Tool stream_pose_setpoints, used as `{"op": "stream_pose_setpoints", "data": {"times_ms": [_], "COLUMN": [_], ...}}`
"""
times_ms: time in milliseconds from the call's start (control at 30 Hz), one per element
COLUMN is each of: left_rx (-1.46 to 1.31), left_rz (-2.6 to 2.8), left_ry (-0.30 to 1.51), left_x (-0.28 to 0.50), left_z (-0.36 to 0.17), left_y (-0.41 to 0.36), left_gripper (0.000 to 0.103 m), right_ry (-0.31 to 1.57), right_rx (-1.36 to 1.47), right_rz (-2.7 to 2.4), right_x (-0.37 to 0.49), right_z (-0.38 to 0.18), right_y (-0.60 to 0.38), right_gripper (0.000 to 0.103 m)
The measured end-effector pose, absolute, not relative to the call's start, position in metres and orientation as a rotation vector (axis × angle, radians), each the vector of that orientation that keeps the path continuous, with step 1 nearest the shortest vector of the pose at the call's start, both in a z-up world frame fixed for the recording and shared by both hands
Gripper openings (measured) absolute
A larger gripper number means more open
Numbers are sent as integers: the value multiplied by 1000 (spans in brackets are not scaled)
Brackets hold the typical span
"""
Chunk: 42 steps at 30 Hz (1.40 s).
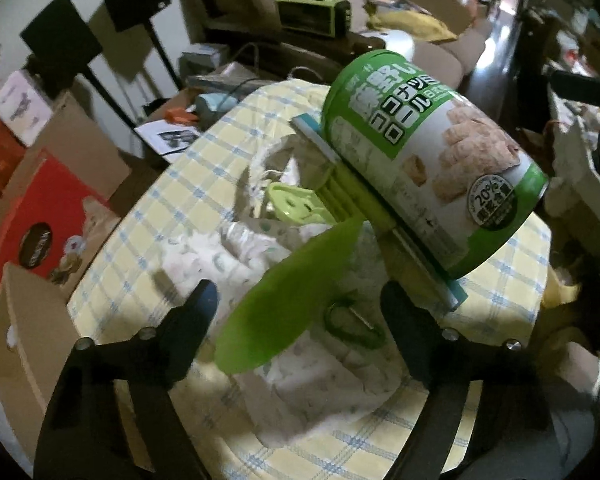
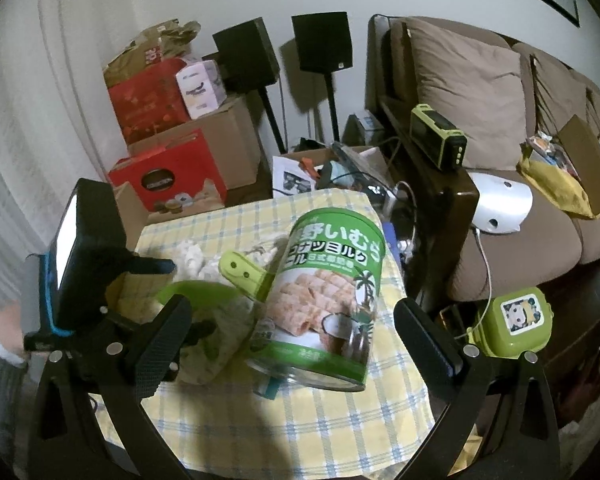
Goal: Organize objects
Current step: 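Grasp the green leaf-shaped paddle with the left gripper and lift it, then grasp the green carabiner with the right gripper while the left gripper holds the paddle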
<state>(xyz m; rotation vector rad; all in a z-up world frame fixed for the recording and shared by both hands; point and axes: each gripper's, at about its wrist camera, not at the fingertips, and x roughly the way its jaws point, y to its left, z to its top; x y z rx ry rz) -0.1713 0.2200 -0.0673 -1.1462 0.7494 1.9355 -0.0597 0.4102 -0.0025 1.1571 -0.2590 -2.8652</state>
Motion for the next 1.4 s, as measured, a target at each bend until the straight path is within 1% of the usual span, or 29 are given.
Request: {"op": "stream_pose_setpoints", "data": {"times_ms": [67,133,200,233,300,333,367,433,500,667,833,933,967,1033,1100,1133,1200,1267,1367,1400], "left_rx": [-1155,-1167,-1190,-1195,-1199,-1195,-1189,-1176,-1164,-1129,-1096,-1081,-1077,-1073,-1080,-1088,-1092,-1113,-1146,-1147], "left_rz": [1915,1899,1889,1888,1888,1889,1890,1901,1913,1947,2005,2050,2068,2095,2137,2155,2181,2214,2255,2264], "left_ry": [737,733,735,734,726,719,716,718,709,659,548,500,478,453,436,427,404,377,329,318], "left_x": [-177,-181,-186,-187,-188,-187,-186,-184,-182,-176,-170,-165,-163,-159,-153,-151,-145,-141,-136,-134], "left_z": [-68,-70,-74,-75,-77,-77,-77,-77,-74,-60,-38,-26,-20,-14,-9,-6,-2,0,2,3], "left_y": [219,219,218,217,215,214,214,213,211,202,187,178,173,167,160,156,150,142,131,128], "left_gripper": [76,69,58,56,44,43,38,36,31,31,31,31,31,31,31,31,31,31,31,31], "right_ry": [-273,-284,-280,-276,-272,-271,-269,-262,-258,-244,-235,-233,-232,-229,-216,-207,-197,-173,-108,-91], "right_rx": [1157,1159,1162,1164,1166,1166,1167,1168,1168,1156,1144,1138,1139,1148,1161,1170,1186,1217,1265,1278], "right_rz": [-2865,-2861,-2859,-2857,-2854,-2852,-2850,-2848,-2845,-2839,-2819,-2793,-2783,-2757,-2743,-2739,-2719,-2693,-2677,-2666], "right_x": [-59,-58,-58,-58,-59,-59,-59,-60,-60,-60,-60,-62,-63,-65,-68,-69,-72,-78,-85,-87], "right_z": [-3,-4,-4,-4,-6,-6,-6,-7,-7,-5,-3,-3,-4,-6,-11,-14,-20,-28,-41,-45], "right_y": [412,412,412,411,411,410,409,406,403,396,388,381,379,373,367,364,357,349,334,329], "right_gripper": [101,101,101,101,101,101,101,101,101,101,99,90,84,74,66,65,57,52,48,45]}}
